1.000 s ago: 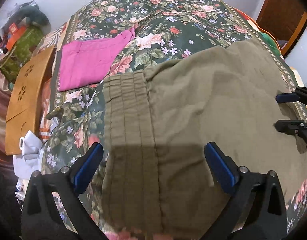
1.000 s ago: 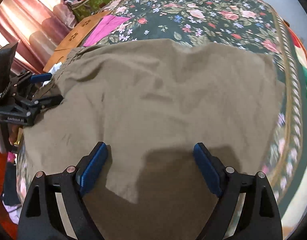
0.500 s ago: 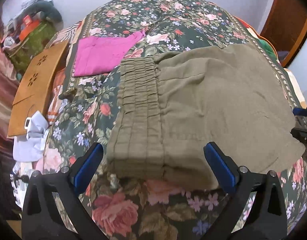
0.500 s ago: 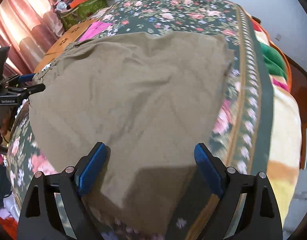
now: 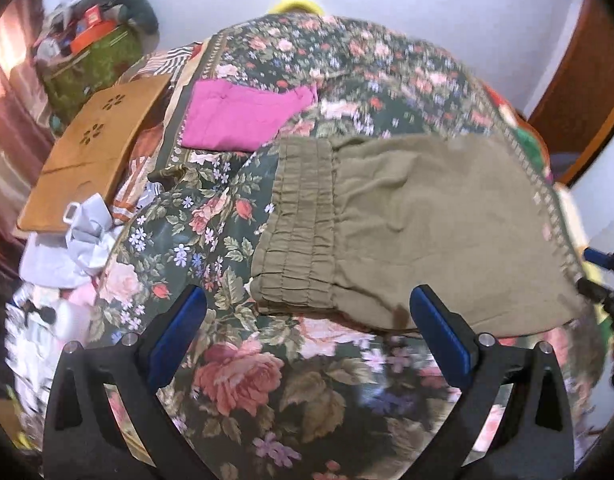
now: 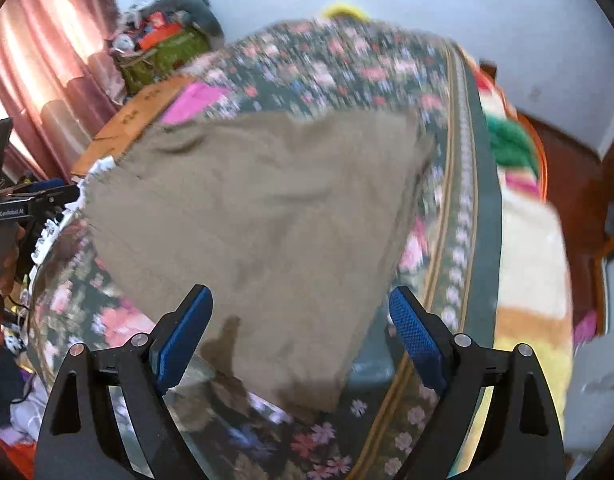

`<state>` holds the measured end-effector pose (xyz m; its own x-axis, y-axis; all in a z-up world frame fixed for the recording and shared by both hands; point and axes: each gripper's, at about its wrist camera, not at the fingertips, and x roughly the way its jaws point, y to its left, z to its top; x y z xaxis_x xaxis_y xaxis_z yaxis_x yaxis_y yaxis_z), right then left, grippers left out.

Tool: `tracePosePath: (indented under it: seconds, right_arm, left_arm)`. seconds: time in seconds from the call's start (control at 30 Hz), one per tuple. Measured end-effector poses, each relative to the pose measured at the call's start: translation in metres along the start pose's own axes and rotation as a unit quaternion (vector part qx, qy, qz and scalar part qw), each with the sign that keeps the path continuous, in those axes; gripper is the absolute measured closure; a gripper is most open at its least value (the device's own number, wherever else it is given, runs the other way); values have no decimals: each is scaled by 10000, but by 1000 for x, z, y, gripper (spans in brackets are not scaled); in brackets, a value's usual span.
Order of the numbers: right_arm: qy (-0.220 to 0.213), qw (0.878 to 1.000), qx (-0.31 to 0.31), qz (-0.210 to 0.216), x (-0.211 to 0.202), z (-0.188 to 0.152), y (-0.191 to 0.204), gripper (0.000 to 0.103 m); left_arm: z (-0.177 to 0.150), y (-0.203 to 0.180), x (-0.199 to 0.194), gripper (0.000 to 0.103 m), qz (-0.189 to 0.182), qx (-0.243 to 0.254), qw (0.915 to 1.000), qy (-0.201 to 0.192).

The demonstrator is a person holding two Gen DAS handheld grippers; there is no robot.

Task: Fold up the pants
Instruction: 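Fold the lifted pants edge over toward the waistband with the right gripper, then grasp the elastic waistband with the left gripper and lift it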

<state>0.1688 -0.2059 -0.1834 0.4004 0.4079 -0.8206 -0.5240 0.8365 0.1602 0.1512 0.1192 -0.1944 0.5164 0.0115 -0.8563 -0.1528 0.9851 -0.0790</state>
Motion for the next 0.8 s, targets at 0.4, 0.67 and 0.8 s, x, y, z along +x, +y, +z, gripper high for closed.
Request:
tracePosePath:
  seconds: [0.4,0.67,0.8]
  right_arm:
    - [-521,9975,-428,210,26,19,55,15]
    - [-318,9959,-831,134,39,0,65,15]
    - [-114,9979,-413,476,46,0,54,15]
  left_arm:
    - [-25,-4,11,0,-875,-589,9936,404]
    - [-27,4,33,0,-1706,-1034,9764,829]
    - [-20,7,46,0,-2105,-1268,9650,916]
